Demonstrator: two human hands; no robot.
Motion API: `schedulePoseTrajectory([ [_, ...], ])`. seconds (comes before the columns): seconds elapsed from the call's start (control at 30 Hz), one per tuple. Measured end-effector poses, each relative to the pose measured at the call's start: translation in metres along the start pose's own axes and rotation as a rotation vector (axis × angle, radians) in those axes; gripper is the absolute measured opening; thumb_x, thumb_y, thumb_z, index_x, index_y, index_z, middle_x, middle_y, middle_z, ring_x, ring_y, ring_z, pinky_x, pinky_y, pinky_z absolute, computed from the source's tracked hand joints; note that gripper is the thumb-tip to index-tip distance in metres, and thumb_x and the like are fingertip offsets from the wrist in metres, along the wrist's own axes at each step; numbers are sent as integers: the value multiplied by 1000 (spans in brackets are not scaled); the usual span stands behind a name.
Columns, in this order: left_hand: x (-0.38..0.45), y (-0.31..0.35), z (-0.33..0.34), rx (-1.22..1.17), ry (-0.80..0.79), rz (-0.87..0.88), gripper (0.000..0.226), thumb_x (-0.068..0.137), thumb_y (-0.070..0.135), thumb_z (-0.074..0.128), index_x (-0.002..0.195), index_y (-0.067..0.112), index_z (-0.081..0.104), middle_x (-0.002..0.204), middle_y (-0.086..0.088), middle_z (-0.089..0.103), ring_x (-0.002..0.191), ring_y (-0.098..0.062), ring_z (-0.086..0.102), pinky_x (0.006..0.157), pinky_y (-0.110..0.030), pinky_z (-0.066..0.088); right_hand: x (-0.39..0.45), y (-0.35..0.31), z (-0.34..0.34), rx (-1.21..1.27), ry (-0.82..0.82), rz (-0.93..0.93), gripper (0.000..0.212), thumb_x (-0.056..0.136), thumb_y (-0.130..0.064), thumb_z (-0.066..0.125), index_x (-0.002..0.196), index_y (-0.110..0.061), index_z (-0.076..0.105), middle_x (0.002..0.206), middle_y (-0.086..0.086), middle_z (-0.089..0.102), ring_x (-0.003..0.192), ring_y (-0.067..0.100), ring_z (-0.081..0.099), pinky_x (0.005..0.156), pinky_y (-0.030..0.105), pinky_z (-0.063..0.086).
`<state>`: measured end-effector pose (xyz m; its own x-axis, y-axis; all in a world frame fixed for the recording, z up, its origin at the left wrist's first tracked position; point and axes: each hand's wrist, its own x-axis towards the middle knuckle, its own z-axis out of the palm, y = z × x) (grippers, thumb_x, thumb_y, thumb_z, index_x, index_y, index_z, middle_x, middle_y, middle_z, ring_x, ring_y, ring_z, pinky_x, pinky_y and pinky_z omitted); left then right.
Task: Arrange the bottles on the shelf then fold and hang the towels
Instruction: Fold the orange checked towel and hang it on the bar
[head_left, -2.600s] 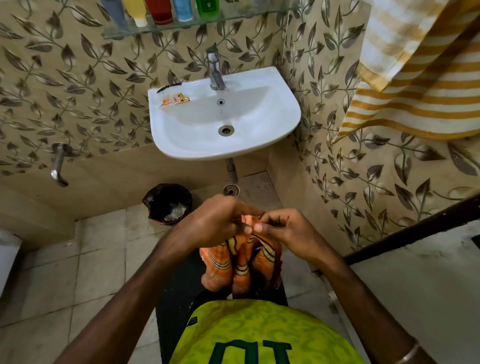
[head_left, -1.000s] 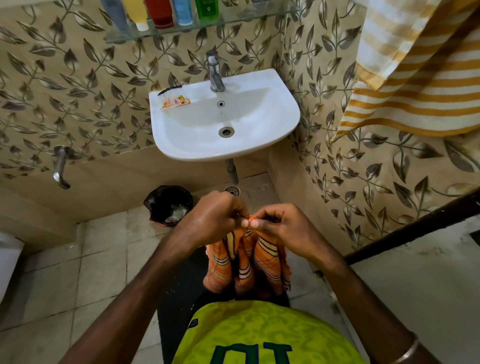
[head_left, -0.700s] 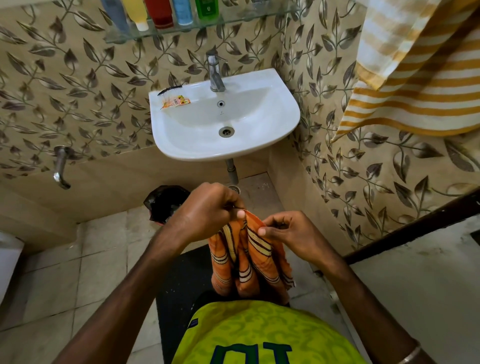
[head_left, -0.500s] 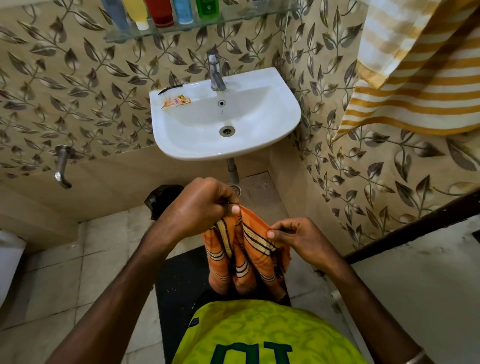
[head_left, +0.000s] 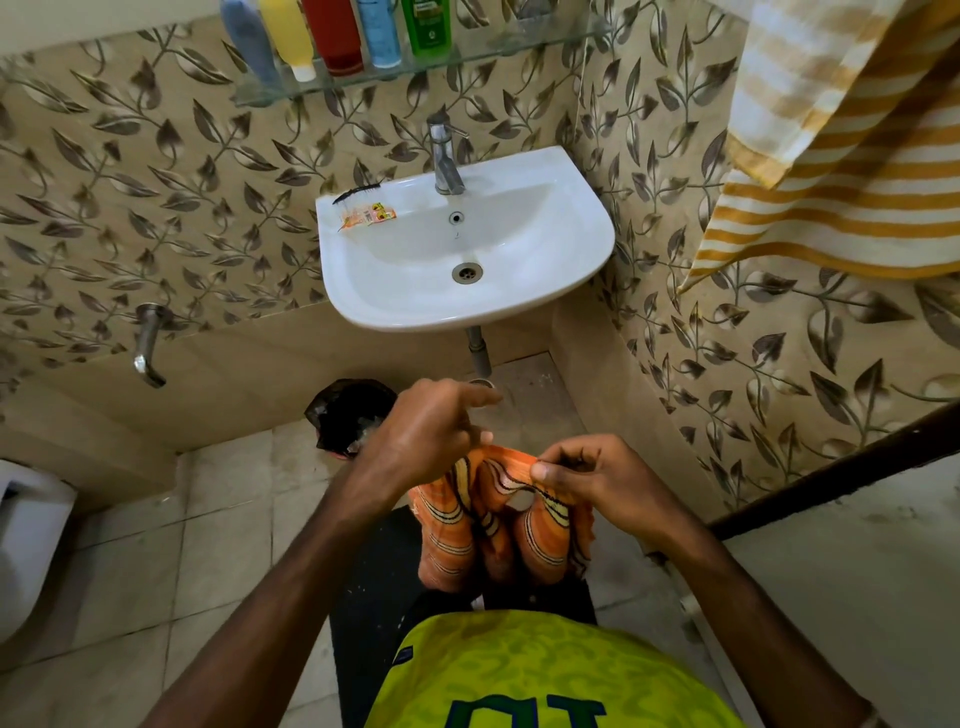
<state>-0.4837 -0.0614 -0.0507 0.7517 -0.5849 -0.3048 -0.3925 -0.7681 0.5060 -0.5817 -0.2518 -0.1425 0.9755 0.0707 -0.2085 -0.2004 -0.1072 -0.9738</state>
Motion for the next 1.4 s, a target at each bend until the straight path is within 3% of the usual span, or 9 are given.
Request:
schedulePoseTrajectory([
  [0.17, 0, 2, 8, -53, -152, 109, 44, 90, 23, 71, 133, 24, 62, 124, 4, 71, 107, -6, 68, 92, -27, 55, 8, -10, 1, -65, 14, -37, 12, 92, -24, 71, 89, -15, 78, 73, -6, 69, 66, 5, 58, 63, 26, 43],
  [0.37, 5, 6, 9, 6, -124, 80, 12, 89, 25, 71, 100, 20, 76, 89, 6, 73, 84, -9, 68, 76, -31, 58, 8, -18, 0, -67, -19, -75, 20, 84, -33, 76, 91, -15, 78, 75, -10, 73, 70, -2, 63, 65, 15, 46],
  [0.5, 4, 6, 6, -15, -71, 90, 5, 87, 26, 74, 90, 22, 75, 83, 8, 72, 78, -6, 67, 71, -30, 58, 8, -10, -5, -33, 12, -43, 16, 85, -28, 78, 92, -14, 79, 89, 5, 78, 82, 14, 71, 76, 31, 55],
  [0.63, 4, 5, 2, -32, -78, 86, 8, 89, 24, 73, 95, 21, 76, 88, 7, 74, 82, -4, 69, 77, -32, 60, 4, 3, -11, 28, 9, 10, 20, 82, -28, 78, 90, -10, 79, 80, 5, 76, 73, 14, 68, 68, 27, 53],
  [0.87, 3, 1, -11, -92, -80, 20, 5, 90, 22, 70, 90, 24, 74, 89, 8, 75, 84, -3, 70, 77, -29, 59, -5, 20, -19, 77, 38, 67, 34, 78, -29, 76, 92, 1, 76, 90, 11, 78, 82, 17, 74, 71, 23, 56],
  [1.07, 10, -5, -9, -57, -4, -42, 3, 90, 19, 71, 91, 20, 73, 88, 7, 72, 83, -6, 67, 70, -23, 53, -4, 19, -19, 28, 58, -11, 33, 77, -43, 77, 88, -12, 79, 97, 5, 72, 97, 25, 71, 88, 40, 58],
  [1.2, 18, -11, -6, -6, 54, -85, 7, 89, 20, 72, 96, 18, 74, 84, 8, 66, 84, -9, 65, 63, -20, 45, -3, 12, -14, 96, 13, -8, 23, 84, -37, 76, 87, -14, 76, 86, 8, 74, 76, 23, 68, 71, 37, 54],
  [1.3, 17, -8, -4, 9, 40, -80, 22, 90, 18, 70, 112, 17, 72, 103, 2, 72, 97, -12, 67, 77, -27, 53, -2, 1, -10, 98, 2, -21, 20, 84, -35, 73, 84, -16, 74, 74, 1, 70, 64, 12, 63, 59, 26, 49],
  [1.4, 12, -2, 0, -33, -45, 6, 47, 90, 16, 70, 136, 23, 59, 123, -2, 71, 110, -12, 67, 97, -35, 54, 2, -7, -9, 65, -5, -31, 21, 82, -36, 71, 86, -16, 75, 77, 0, 71, 71, 11, 65, 65, 25, 51],
])
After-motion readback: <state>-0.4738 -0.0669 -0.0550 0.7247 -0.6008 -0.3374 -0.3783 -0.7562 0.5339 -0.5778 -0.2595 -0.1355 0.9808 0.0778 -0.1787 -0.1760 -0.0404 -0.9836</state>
